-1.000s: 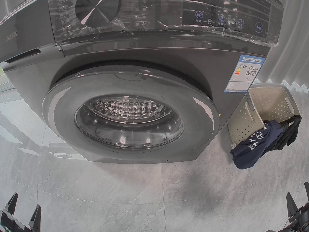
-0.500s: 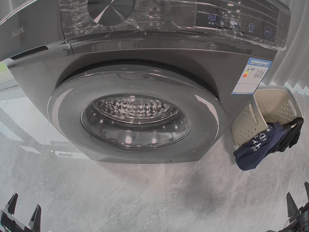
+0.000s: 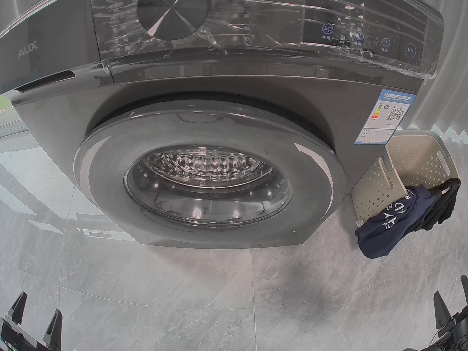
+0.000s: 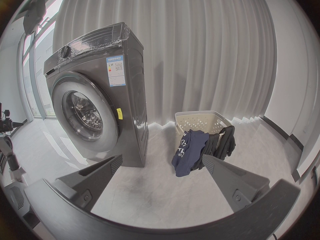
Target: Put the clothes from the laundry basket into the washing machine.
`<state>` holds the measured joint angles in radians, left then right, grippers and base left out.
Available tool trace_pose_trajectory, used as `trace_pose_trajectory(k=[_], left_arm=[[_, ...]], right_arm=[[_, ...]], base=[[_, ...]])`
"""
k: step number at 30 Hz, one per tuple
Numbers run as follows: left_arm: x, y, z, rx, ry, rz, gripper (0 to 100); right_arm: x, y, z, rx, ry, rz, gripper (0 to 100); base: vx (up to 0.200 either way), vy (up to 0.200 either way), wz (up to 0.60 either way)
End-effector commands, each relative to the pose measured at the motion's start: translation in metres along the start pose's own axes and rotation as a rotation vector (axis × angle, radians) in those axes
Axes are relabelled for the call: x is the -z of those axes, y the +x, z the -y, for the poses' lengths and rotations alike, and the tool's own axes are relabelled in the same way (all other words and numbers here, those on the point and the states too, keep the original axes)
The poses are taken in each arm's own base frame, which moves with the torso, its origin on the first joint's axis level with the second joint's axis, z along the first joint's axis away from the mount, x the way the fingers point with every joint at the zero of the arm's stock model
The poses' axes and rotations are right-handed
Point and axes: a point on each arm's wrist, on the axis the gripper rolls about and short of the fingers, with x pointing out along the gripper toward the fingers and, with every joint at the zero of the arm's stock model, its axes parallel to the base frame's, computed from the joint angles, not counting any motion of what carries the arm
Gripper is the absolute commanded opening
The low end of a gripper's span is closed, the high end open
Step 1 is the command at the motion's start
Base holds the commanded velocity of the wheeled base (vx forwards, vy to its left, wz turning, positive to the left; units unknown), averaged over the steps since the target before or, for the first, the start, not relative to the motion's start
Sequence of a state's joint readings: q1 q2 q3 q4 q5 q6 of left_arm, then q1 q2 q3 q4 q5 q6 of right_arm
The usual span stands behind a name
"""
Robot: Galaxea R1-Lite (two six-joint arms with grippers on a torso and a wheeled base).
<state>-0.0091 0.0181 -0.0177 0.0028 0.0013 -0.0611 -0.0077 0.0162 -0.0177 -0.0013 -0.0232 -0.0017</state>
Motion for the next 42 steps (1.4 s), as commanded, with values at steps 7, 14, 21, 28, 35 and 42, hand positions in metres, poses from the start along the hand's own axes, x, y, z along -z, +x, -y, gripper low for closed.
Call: trace_pose_trajectory(k=[7, 14, 21, 28, 35, 42], left_arm=[[0.0048, 0.0003, -0.0003, 0.000, 0.000, -0.004, 100], [0.0048, 0.0003, -0.0003, 0.000, 0.000, -0.004, 100], [0.0048, 0.0003, -0.0003, 0.000, 0.000, -0.004, 100], [0.0048, 0.0003, -0.0003, 0.000, 0.000, -0.004, 100], [0.0048, 0.0003, -0.0003, 0.000, 0.000, -0.004, 100], [0.0048, 0.0003, -0.0003, 0.000, 0.000, -0.004, 100]], right_arm=[[0.0052, 0.0001, -0.0002, -0.006, -0.001, -0.001, 100], [0.0052, 0.0001, -0.0002, -0.006, 0.000, -0.001, 100], [0.0052, 0.0001, -0.0002, -0.006, 0.000, -0.001, 100], [0.0052, 0.0001, -0.0002, -0.003, -0.001, -0.001, 100], [0.0056, 0.0001, -0.0002, -0.005, 0.002, -0.004, 100], [0.0052, 0.0001, -0.0001, 0.003, 0.006, -0.001, 100]], base=[[0.000, 0.200, 0.00], [0.000, 0.086, 0.00], [0.057, 0.000, 0.00], [0.114, 0.000, 0.00], [0.000, 0.000, 0.00], [0.000, -0.086, 0.00]])
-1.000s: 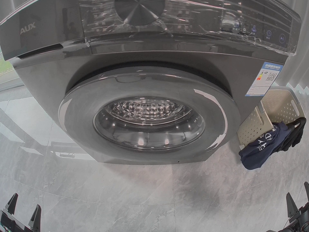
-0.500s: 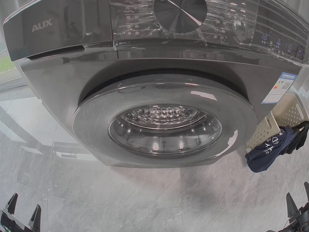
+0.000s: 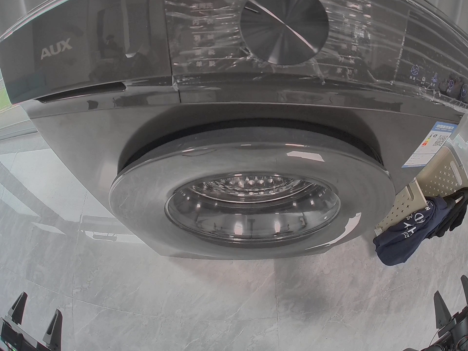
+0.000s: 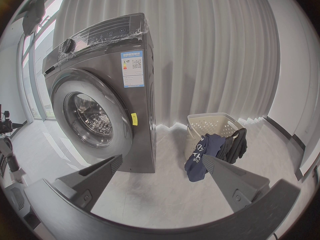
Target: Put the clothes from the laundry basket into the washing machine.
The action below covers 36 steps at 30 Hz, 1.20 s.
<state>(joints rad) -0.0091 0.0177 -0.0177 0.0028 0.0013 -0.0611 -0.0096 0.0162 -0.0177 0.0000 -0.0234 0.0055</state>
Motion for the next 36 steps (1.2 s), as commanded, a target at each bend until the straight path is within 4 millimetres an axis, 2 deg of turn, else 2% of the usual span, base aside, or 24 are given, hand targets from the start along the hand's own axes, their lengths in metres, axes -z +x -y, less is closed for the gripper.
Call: trace_pose_trajectory(k=[1, 4, 7, 10, 15, 22, 25, 33, 36], left_arm=[[0.005, 0.000, 0.000, -0.001, 0.000, -0.005, 100], [0.005, 0.000, 0.000, -0.001, 0.000, -0.005, 100], [0.005, 0.000, 0.000, -0.001, 0.000, -0.005, 100], [0.005, 0.000, 0.000, -0.001, 0.000, -0.005, 100], [0.005, 0.000, 0.000, -0.001, 0.000, -0.005, 100], [0.005, 0.000, 0.000, -0.001, 0.000, -0.005, 100], [0.005, 0.000, 0.000, -0.001, 0.000, -0.005, 100], [0.005, 0.000, 0.000, 0.000, 0.001, -0.005, 100], [0.005, 0.000, 0.000, 0.000, 0.001, -0.005, 100]], right_arm=[[0.005, 0.000, 0.000, 0.002, -0.001, 0.000, 100], [-0.001, -0.001, 0.000, -0.005, -0.003, 0.037, 100], [-0.037, -0.011, 0.000, -0.008, 0.020, 0.164, 100], [-0.054, -0.007, 0.000, -0.032, 0.027, 0.118, 100], [-0.054, 0.013, -0.002, -0.092, 0.027, -0.026, 100], [-0.047, 0.018, -0.003, -0.107, 0.024, -0.080, 100], [-0.050, 0.023, -0.004, -0.155, 0.027, -0.110, 100], [-0.075, 0.062, -0.012, -0.368, 0.028, -0.233, 100], [-0.084, 0.090, -0.019, -0.434, 0.027, -0.259, 100]], base=[[0.000, 0.000, 0.00], [0.000, 0.000, 0.00], [0.000, 0.000, 0.00], [0.000, 0.000, 0.00], [0.000, 0.000, 0.00], [0.000, -0.171, 0.00], [0.000, 0.000, 0.00], [0.000, 0.000, 0.00], [0.000, 0.000, 0.00]])
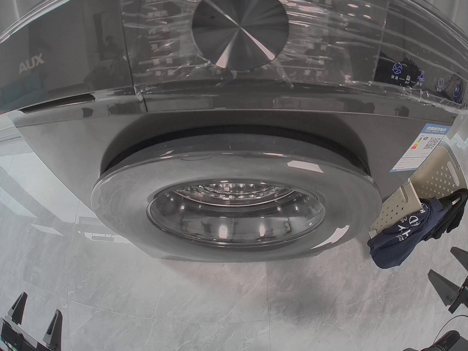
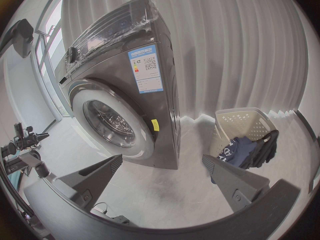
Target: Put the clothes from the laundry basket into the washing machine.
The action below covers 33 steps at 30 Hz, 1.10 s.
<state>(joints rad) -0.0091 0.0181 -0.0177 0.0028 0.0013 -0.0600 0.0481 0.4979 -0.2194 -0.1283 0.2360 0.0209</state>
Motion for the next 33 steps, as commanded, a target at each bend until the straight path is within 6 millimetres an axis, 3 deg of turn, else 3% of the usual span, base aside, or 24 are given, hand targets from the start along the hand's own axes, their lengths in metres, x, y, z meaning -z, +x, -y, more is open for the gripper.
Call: trace_pose_trajectory(k=[1, 7, 16, 26, 33], left_arm=[[0.005, 0.000, 0.000, 0.000, 0.000, -0.003, 100], [0.005, 0.000, 0.000, 0.000, 0.000, -0.004, 100], [0.005, 0.000, 0.000, 0.000, 0.000, -0.004, 100], [0.005, 0.000, 0.000, 0.000, 0.000, -0.003, 100], [0.005, 0.000, 0.000, 0.000, 0.000, -0.003, 100]], right_arm=[[-0.025, 0.055, 0.002, -0.144, 0.007, -0.108, 100], [-0.034, 0.088, -0.010, -0.195, 0.004, -0.129, 100], [-0.042, 0.100, -0.030, -0.253, -0.025, -0.146, 100], [-0.058, 0.135, -0.042, -0.266, -0.038, -0.170, 100], [-0.059, 0.150, -0.052, -0.296, -0.047, -0.198, 100]], base=[[0.000, 0.000, 0.00], [0.000, 0.000, 0.00], [0.000, 0.000, 0.00], [0.000, 0.000, 0.00], [0.000, 0.000, 0.00]])
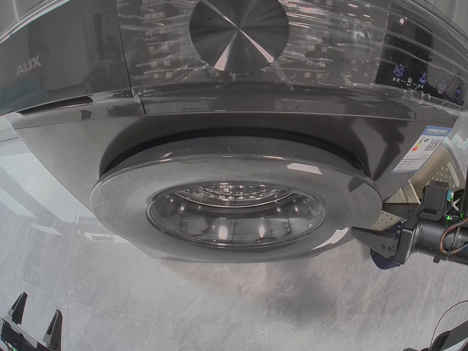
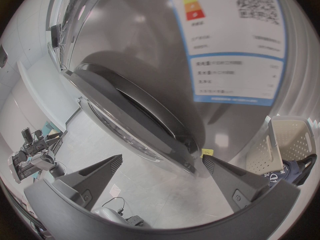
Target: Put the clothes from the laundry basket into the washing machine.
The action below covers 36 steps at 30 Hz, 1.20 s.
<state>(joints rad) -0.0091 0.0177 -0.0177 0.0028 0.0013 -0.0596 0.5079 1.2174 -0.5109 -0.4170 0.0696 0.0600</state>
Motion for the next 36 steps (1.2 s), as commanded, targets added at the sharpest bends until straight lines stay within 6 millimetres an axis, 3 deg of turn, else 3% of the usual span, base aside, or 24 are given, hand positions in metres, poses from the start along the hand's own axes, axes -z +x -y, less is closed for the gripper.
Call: trace_pose_trajectory(k=[1, 8, 12, 16, 20, 29, 34, 36], left_arm=[[0.005, 0.000, 0.000, 0.000, 0.000, -0.005, 100], [0.005, 0.000, 0.000, 0.000, -0.002, -0.005, 100], [0.005, 0.000, 0.000, 0.000, -0.002, -0.005, 100], [0.005, 0.000, 0.000, 0.000, 0.000, -0.005, 100], [0.005, 0.000, 0.000, 0.000, 0.000, -0.003, 100], [0.005, 0.000, 0.000, 0.000, -0.002, -0.005, 100], [0.005, 0.000, 0.000, 0.000, 0.000, -0.005, 100], [0.005, 0.000, 0.000, 0.000, 0.001, -0.005, 100]], right_arm=[[0.001, 0.015, -0.005, -0.026, -0.007, -0.042, 100], [0.018, 0.011, -0.008, -0.045, -0.009, -0.093, 100], [0.033, -0.015, -0.007, -0.047, -0.012, -0.087, 100], [0.042, -0.025, -0.005, -0.038, -0.009, -0.083, 100], [0.036, -0.022, -0.005, -0.038, -0.010, -0.069, 100], [0.021, 0.013, -0.012, -0.076, -0.019, -0.108, 100], [0.030, 0.005, -0.015, -0.099, -0.024, -0.116, 100], [0.037, -0.007, -0.015, -0.111, -0.026, -0.111, 100]], base=[[0.000, 0.000, 0.00], [0.000, 0.000, 0.00], [0.000, 0.000, 0.00], [0.000, 0.000, 0.00], [0.000, 0.000, 0.00], [-0.133, 0.000, 0.00], [0.000, 0.000, 0.00], [0.000, 0.000, 0.00]])
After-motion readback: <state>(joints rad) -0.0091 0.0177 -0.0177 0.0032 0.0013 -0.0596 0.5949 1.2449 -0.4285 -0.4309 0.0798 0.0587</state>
